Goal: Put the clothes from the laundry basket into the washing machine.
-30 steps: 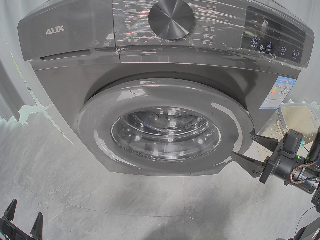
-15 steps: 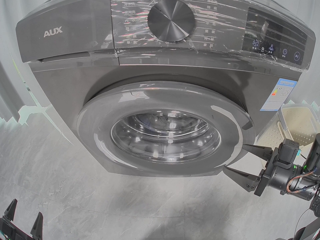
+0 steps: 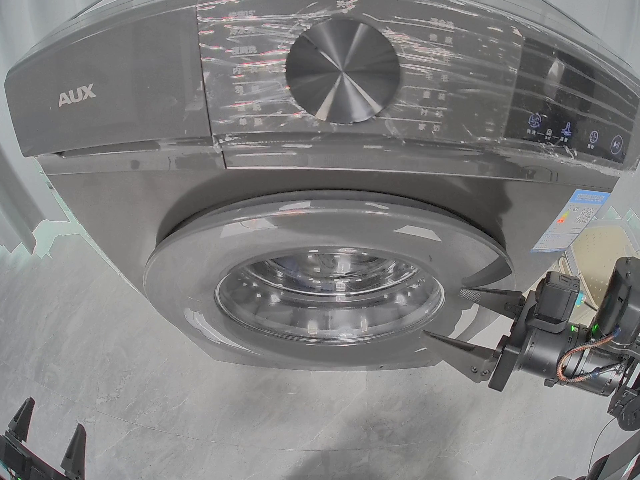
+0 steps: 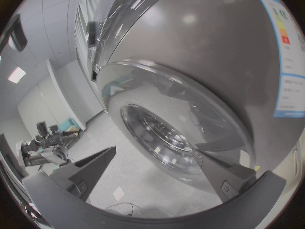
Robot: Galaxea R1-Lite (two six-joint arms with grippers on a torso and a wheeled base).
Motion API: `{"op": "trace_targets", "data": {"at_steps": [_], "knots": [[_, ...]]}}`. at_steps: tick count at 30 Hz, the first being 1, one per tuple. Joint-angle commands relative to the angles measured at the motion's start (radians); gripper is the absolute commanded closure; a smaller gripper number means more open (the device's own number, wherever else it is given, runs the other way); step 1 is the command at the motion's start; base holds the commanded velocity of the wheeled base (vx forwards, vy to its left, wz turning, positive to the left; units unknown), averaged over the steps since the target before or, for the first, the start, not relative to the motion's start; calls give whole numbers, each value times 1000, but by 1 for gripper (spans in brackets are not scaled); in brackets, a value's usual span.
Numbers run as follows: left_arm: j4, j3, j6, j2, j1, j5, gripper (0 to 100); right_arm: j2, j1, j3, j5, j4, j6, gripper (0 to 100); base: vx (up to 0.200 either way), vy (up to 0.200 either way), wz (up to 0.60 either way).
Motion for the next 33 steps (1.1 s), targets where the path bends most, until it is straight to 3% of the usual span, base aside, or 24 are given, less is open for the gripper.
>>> {"op": "trace_targets", "data": {"at_steps": [1,8,12,16,18,21,22,23,24,28,30,33], "knots": [[0,18,0,-16,0,0,0,44,-27,-32,-57,-95,-10,0,0,0,0],[0,18,0,-16,0,0,0,14,10,48,-61,-115,-8,0,0,0,0],[0,16,-7,-16,0,-1,0,-86,35,140,-37,-112,-7,0,0,0,0],[1,16,-8,-16,0,-3,0,-256,12,252,-24,-97,-10,0,0,0,0],[1,16,-8,-16,0,-3,0,-357,-61,319,-24,-88,-19,0,0,0,0],[1,16,-8,-16,0,-3,0,-479,-137,318,-24,-5,-30,0,0,0,0],[1,16,-10,-16,0,-3,0,-618,-203,318,-26,112,-33,0,0,0,0],[1,16,-10,-16,0,-3,0,-631,-209,318,-26,122,-33,0,0,0,0],[1,16,-10,-16,-1,-3,0,-790,-272,318,-20,270,-36,0,0,0,0],[1,16,-11,-16,-1,-3,0,-1060,-378,270,-17,558,-62,0,0,0,0],[1,16,-13,-16,-1,-3,0,-1160,-435,253,-15,673,-63,0,0,0,0],[1,16,-13,-16,-1,-3,0,-1220,-489,260,-14,736,-68,0,0,0,0]]}}
